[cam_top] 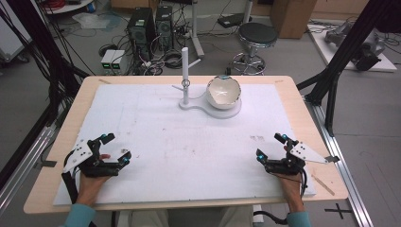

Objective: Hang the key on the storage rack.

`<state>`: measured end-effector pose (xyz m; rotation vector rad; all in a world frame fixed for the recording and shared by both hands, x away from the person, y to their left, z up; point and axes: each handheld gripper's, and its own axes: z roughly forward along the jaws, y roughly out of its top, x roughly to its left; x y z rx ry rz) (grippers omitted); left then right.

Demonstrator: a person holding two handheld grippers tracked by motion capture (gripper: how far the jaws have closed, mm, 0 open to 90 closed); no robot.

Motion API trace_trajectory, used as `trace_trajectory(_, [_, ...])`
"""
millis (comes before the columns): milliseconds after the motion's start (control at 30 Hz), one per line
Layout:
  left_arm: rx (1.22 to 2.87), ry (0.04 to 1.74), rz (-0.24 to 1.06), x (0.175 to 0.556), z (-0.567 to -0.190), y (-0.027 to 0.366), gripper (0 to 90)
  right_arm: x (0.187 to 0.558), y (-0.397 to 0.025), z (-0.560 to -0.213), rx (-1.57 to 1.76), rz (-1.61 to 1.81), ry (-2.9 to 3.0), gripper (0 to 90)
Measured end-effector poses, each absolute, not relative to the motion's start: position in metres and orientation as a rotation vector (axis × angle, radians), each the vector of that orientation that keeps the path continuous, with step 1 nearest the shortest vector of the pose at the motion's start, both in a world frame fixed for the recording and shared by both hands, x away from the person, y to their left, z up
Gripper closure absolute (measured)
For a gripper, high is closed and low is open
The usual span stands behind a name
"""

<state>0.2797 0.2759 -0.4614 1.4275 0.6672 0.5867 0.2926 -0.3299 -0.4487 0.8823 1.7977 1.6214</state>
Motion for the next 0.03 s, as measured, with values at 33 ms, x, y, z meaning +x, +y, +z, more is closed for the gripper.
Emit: trace_trajectory(33, [1.423, 0.656, 0.595, 0.2785, -0.4616, 0.2759, 1.7, 0.2925, -0.3298, -0.4486, 0.881, 1.620, 1.797, 0.6])
